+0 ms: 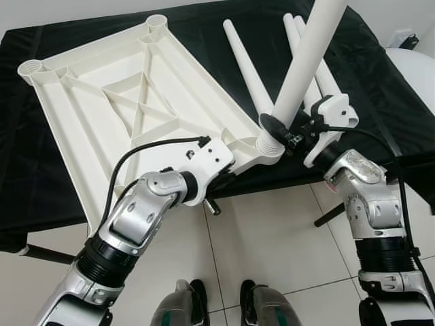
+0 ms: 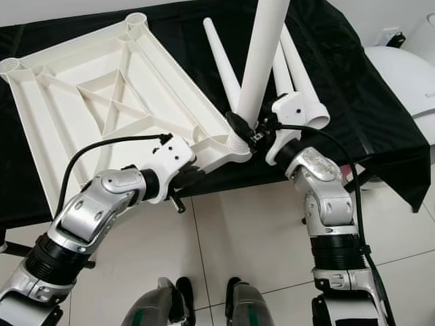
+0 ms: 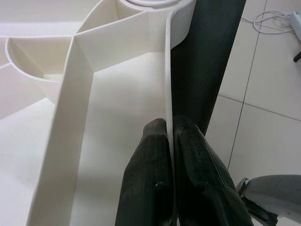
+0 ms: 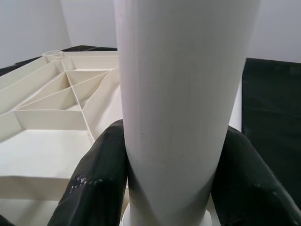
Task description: Building children table
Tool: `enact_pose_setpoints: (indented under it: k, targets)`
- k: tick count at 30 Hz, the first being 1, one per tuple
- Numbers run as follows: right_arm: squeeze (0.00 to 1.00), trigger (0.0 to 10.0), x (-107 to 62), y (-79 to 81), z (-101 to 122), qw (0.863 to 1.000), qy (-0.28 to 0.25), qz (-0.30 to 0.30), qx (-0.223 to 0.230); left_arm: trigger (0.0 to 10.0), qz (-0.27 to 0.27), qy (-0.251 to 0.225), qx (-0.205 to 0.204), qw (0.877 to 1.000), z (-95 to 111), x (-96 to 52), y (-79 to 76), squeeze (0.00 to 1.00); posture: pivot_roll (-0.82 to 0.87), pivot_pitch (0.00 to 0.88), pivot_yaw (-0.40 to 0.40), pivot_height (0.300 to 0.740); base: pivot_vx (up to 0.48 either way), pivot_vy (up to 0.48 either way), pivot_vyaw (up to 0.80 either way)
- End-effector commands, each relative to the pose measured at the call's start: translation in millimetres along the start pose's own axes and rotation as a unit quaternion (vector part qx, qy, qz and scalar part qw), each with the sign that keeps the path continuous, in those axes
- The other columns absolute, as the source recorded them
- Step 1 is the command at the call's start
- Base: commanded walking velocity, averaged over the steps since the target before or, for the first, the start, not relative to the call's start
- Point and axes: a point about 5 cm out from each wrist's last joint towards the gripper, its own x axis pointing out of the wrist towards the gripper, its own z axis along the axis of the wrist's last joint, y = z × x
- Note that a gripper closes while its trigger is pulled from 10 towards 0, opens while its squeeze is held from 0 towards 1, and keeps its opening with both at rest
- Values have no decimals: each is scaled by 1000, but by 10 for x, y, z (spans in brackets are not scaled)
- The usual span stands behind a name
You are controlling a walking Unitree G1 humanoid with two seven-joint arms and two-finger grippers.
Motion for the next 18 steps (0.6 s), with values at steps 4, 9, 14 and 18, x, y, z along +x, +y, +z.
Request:
enact_pose_setpoints:
  k: [4, 9, 14, 18]
  targets:
    - [0, 10000, 51, 143, 129, 999, -38, 13, 3, 10000, 3, -9, 1, 1000, 34, -7, -15, 0, -89, 239, 28, 740, 0, 0, 0]
    - [0, 10000, 50, 171, 145, 999, -40, -13, -4, 10000, 3, -10, 0, 1000, 36, -4, -19, 0, -90, 240, 27, 740, 0, 0, 0]
    - [0, 10000, 52, 202, 166, 999, -44, -30, -4, 10000, 2, -10, 0, 1000, 38, -1, -20, 0, -91, 236, 27, 740, 0, 0, 0]
    - [0, 10000, 59, 229, 194, 998, -51, -40, -10, 10000, 3, -11, 0, 1000, 40, 1, -20, 0, -91, 236, 27, 740, 0, 0, 0]
